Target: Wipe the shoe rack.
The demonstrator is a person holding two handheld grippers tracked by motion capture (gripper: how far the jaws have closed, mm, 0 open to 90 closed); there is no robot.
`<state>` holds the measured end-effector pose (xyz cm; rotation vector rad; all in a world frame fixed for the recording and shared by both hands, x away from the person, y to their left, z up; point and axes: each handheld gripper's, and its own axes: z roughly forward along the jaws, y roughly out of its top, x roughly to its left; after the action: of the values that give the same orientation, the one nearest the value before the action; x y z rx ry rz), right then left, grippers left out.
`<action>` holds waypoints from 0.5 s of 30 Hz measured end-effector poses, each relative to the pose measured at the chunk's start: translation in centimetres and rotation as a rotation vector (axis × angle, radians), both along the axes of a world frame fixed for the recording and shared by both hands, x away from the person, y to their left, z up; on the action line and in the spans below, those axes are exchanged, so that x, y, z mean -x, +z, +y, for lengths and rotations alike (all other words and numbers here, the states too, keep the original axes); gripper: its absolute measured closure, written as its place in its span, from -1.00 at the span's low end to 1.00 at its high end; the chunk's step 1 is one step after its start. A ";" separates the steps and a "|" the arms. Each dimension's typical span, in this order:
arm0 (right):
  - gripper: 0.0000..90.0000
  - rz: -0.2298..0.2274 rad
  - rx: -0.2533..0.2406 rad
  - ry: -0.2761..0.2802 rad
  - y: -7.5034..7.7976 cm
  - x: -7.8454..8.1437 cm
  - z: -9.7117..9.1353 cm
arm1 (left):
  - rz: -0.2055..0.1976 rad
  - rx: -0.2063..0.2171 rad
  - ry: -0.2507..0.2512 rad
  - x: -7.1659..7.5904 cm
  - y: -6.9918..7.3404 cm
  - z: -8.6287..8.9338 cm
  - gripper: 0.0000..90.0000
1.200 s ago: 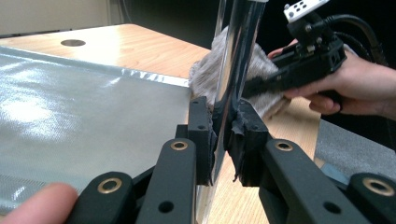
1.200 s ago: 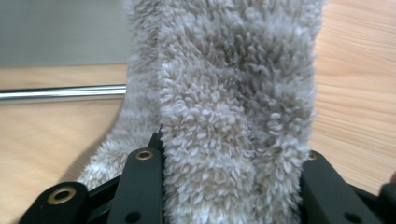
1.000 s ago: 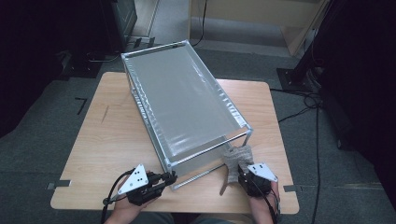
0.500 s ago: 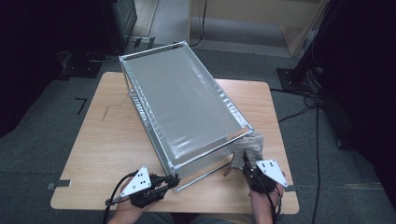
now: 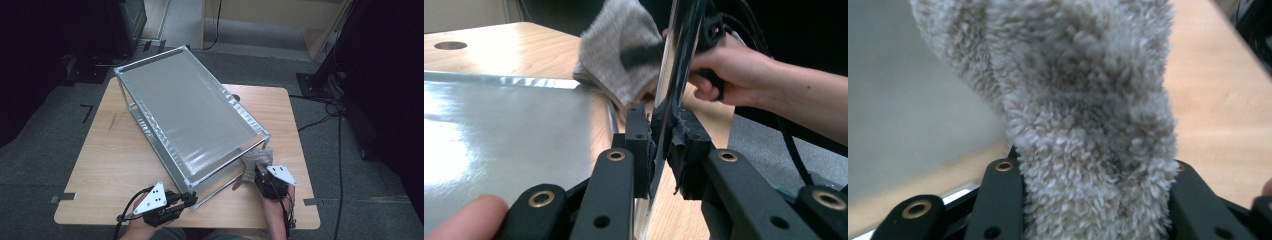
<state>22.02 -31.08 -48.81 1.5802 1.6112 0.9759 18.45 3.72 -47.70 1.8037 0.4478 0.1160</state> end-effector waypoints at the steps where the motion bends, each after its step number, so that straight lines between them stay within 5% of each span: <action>1: 0.43 -0.026 -0.012 0.001 0.5 0.0 0.0 | 0.001 0.002 -0.007 0.1 0.0 -0.1 0.77; 5: 0.43 -0.091 -0.039 0.008 1.8 -0.5 -0.2 | 0.001 0.000 -0.031 0.4 -0.1 -0.6 0.77; 10: 0.42 0.002 -0.003 0.016 0.1 -1.6 0.3 | -0.001 -0.002 -0.045 0.7 -0.1 -1.4 0.76; 15: 0.41 0.100 -0.029 0.077 -1.4 -2.3 0.3 | -0.003 -0.003 -0.054 1.0 -0.1 -2.3 0.76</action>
<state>24.32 -30.82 -50.16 1.6194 1.7441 0.9778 17.50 1.47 -47.79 1.8170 0.3964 0.0816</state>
